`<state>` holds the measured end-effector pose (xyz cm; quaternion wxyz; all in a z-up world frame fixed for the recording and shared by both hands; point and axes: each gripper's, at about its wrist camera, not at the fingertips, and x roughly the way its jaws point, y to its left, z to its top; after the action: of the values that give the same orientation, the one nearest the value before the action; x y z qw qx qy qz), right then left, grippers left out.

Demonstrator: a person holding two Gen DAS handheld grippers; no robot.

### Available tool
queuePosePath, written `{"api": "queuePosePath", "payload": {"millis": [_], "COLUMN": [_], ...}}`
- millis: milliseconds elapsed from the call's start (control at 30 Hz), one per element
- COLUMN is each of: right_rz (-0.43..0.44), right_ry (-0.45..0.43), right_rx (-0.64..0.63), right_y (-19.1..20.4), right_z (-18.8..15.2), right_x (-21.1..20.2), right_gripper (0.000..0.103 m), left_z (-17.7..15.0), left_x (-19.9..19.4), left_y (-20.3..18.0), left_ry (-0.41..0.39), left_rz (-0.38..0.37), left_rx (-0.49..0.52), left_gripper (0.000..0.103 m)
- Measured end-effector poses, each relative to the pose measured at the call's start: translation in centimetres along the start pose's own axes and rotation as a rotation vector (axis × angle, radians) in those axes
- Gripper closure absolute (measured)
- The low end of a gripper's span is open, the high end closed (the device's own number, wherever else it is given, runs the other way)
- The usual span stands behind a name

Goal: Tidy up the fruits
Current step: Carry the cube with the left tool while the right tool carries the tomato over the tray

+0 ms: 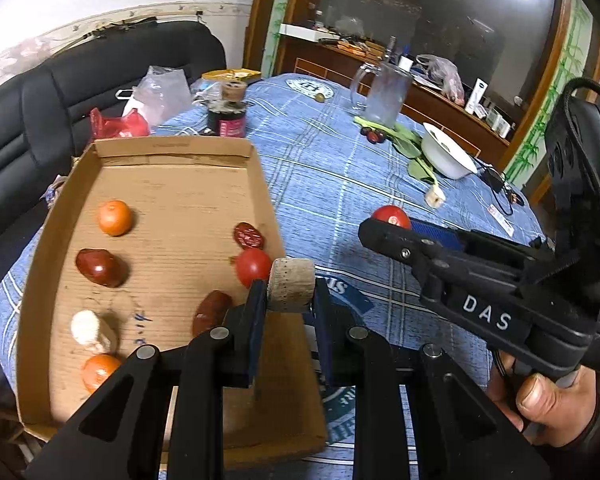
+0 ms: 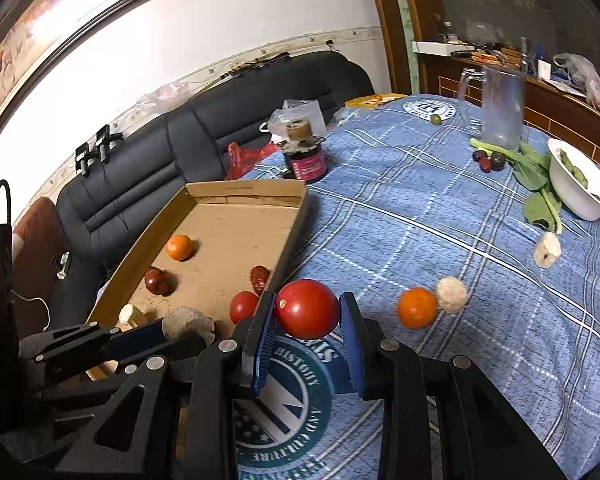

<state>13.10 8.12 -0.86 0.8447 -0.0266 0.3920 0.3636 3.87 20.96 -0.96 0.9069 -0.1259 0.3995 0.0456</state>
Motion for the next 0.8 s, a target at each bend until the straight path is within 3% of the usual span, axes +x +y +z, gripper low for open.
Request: {"api": "queuePosePath", "payload": {"millis": [800], "right_rz": [0.038], "right_ry": [0.025], "right_rx": [-0.064], "right_y": [4.1], "right_z": [1.3], "right_x": [2.4], "right_gripper": [0.071], "left_z": [0.8], "left_x": [-0.3], "left_y": [4.6], "left_ry": [-0.023], "left_rz": [0.075], "left_rx": [-0.049], "left_gripper": [0.083]}}
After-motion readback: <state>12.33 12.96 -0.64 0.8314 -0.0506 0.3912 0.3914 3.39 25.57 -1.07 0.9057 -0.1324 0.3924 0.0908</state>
